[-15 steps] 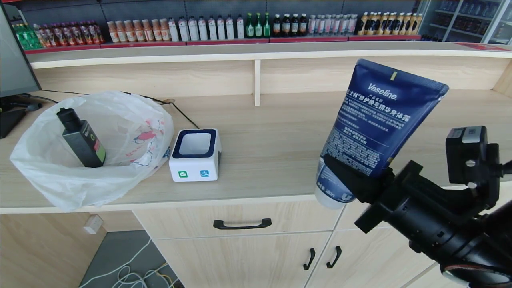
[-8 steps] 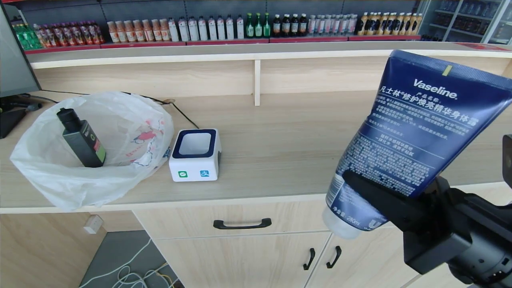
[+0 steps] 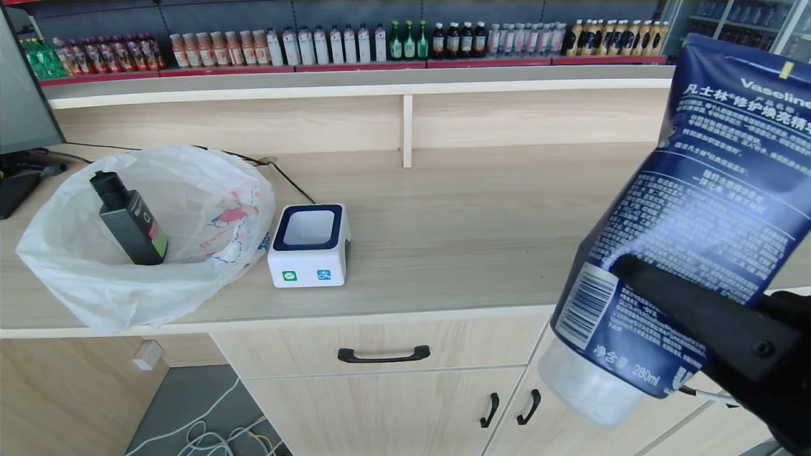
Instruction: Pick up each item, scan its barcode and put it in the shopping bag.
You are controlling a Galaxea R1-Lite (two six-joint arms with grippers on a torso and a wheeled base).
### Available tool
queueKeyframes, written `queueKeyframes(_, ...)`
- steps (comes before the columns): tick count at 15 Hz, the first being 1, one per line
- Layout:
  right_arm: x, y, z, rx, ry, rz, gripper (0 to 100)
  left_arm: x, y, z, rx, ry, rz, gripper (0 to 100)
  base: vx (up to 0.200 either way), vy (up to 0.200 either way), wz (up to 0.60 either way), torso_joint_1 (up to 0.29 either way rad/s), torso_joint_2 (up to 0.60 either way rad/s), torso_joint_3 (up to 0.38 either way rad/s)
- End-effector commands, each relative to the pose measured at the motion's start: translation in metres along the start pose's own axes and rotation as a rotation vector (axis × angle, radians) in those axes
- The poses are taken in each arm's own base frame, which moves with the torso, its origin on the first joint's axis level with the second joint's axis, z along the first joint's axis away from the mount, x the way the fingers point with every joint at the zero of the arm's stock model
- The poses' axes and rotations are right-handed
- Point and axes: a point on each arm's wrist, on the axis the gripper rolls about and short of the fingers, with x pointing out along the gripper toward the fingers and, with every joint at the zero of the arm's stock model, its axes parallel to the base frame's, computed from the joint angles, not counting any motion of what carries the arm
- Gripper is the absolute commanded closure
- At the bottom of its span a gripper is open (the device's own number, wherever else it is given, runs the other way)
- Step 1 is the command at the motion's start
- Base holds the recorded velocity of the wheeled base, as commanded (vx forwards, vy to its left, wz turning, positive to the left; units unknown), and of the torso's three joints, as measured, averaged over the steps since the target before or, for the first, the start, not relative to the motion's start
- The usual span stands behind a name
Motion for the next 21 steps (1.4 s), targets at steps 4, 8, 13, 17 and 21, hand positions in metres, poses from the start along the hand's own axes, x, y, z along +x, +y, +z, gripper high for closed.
queueKeyframes(4, 0.001, 0.001, 0.003, 0.15, -0.023, 0.017, 100, 0.0, 0.0, 0.0, -0.001, 0.0, 0.0, 0, 0.0, 0.0, 0.0, 0.0, 0.0, 0.0)
queueKeyframes(8, 0.006, 0.004, -0.002, 0.196, 0.001, 0.037, 100, 0.0, 0.0, 0.0, -0.001, 0.0, 0.0, 0, 0.0, 0.0, 0.0, 0.0, 0.0, 0.0)
queueKeyframes(13, 0.014, 0.019, -0.005, 0.261, 0.022, 0.122, 100, 0.0, 0.0, 0.0, -0.001, 0.0, 0.0, 0, 0.0, 0.0, 0.0, 0.0, 0.0, 0.0)
queueKeyframes(17, 0.022, 0.027, -0.002, 0.289, 0.012, 0.172, 100, 0.0, 0.0, 0.0, -0.001, 0.0, 0.0, 0, 0.0, 0.0, 0.0, 0.0, 0.0, 0.0)
queueKeyframes(21, 0.029, 0.033, -0.006, 0.305, 0.029, 0.209, 100, 0.0, 0.0, 0.0, -0.001, 0.0, 0.0, 0, 0.0, 0.0, 0.0, 0.0, 0.0, 0.0)
